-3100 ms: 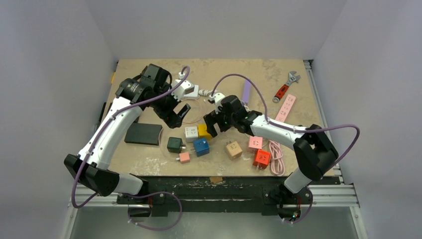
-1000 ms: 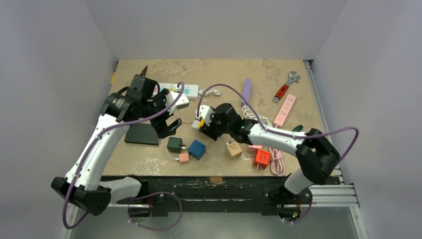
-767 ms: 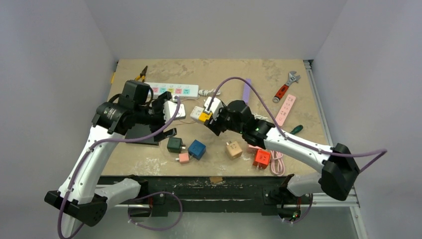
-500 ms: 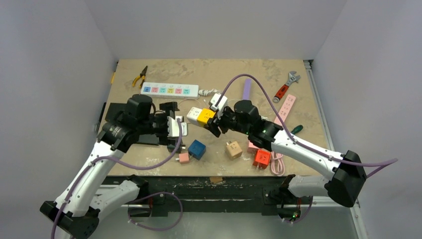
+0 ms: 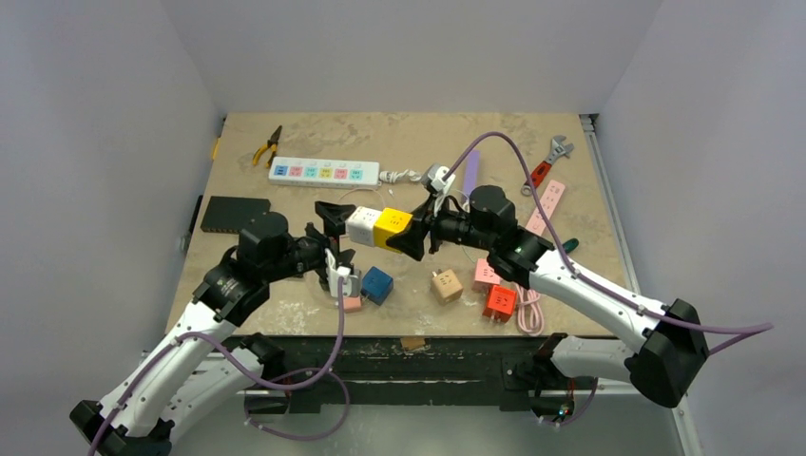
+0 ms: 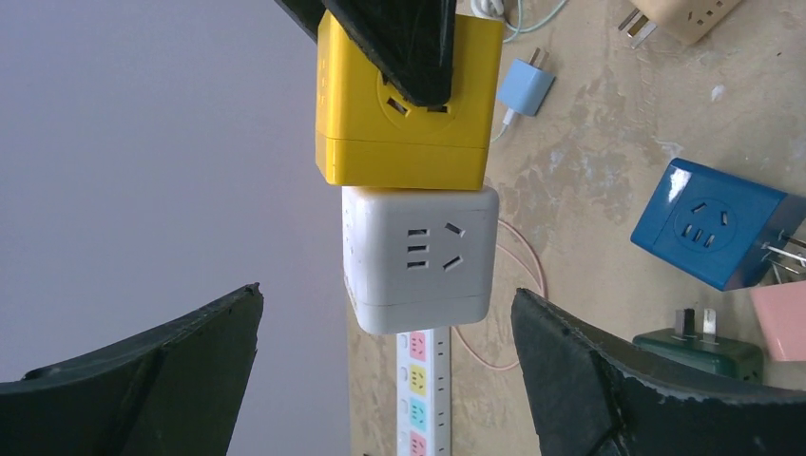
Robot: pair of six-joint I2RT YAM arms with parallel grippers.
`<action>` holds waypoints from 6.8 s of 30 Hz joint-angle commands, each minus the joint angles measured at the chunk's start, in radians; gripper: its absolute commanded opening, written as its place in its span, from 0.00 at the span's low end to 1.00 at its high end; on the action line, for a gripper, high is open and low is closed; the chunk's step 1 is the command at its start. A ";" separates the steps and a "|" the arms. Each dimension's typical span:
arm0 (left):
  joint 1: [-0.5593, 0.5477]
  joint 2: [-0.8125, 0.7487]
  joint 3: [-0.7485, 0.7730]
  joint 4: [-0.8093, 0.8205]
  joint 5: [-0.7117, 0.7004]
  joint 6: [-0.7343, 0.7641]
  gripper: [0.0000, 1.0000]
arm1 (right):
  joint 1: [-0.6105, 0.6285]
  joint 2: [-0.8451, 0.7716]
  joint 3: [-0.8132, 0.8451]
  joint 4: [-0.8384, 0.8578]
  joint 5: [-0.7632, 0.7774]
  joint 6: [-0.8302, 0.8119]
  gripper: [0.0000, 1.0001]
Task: Pull the plug off the socket
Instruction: Remove the plug from the socket, then place the socket at the center of the board, then reset both arms
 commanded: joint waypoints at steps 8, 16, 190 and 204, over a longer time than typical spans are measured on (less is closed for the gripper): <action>-0.019 0.016 -0.038 0.082 0.043 0.060 1.00 | -0.039 -0.003 -0.004 0.257 -0.160 0.198 0.00; -0.021 0.069 -0.036 0.218 0.008 0.061 1.00 | -0.039 0.003 -0.008 0.257 -0.199 0.213 0.00; 0.602 0.679 0.259 0.372 0.112 -1.070 1.00 | -0.722 0.270 -0.232 0.419 0.880 0.036 0.99; 0.729 0.536 -0.190 0.840 -0.024 -1.245 1.00 | -0.722 0.215 -0.401 0.565 0.873 0.046 0.98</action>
